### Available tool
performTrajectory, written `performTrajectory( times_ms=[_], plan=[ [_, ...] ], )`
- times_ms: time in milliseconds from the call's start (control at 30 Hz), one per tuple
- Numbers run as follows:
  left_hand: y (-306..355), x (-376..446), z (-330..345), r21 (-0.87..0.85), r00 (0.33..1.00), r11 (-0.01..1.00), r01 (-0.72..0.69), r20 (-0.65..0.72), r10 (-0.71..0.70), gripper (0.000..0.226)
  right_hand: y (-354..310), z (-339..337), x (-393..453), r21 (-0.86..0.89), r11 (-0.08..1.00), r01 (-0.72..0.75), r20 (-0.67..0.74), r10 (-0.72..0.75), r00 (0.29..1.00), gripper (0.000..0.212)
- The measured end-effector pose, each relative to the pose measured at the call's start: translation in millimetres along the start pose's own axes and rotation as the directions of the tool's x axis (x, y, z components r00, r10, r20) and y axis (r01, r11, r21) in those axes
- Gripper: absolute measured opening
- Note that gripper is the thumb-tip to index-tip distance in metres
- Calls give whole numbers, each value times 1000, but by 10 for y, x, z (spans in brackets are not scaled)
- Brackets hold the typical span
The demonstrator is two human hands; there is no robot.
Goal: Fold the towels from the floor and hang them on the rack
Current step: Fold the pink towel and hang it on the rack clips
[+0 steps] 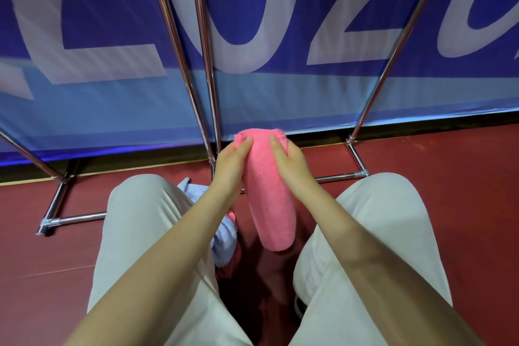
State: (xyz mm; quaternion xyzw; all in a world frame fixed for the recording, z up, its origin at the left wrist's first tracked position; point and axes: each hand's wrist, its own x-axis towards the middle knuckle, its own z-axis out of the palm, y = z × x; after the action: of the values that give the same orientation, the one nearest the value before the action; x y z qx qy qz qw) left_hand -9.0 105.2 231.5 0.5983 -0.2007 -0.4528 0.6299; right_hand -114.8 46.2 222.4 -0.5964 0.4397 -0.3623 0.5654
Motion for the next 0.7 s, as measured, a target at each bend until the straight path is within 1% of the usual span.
performTrajectory(
  times_ms=[67,100,167,233,333,433,567,700],
  plan=[
    [62,13,-6,-77,999,996,-47,-22,46,14,-24,1,-16,43,999,31,69,-34,997,18],
    [99,17,-8,-122,998,990,-64,-35,60,14,-21,-1,-19,63,998,16,116,-23,993,17],
    [163,28,-25,-177,994,980,-94,-68,83,15,9,19,-33,82,996,-44,210,26,977,24],
    [203,63,-61,-190,990,975,-117,-96,100,14,72,81,-44,40,996,-83,265,70,962,31],
    [264,123,-122,-234,984,962,-143,-142,111,14,191,215,-43,-19,994,-110,247,111,963,39],
    [326,190,-210,-308,977,939,-156,-190,100,17,341,337,-66,-83,984,-157,226,172,959,36],
    [384,248,-364,-380,976,912,-156,-201,83,16,578,489,-135,-146,960,-239,283,272,920,33],
    [435,301,-573,-444,968,878,-177,-242,73,16,746,569,-178,-218,948,-234,355,300,885,33]
  ],
)
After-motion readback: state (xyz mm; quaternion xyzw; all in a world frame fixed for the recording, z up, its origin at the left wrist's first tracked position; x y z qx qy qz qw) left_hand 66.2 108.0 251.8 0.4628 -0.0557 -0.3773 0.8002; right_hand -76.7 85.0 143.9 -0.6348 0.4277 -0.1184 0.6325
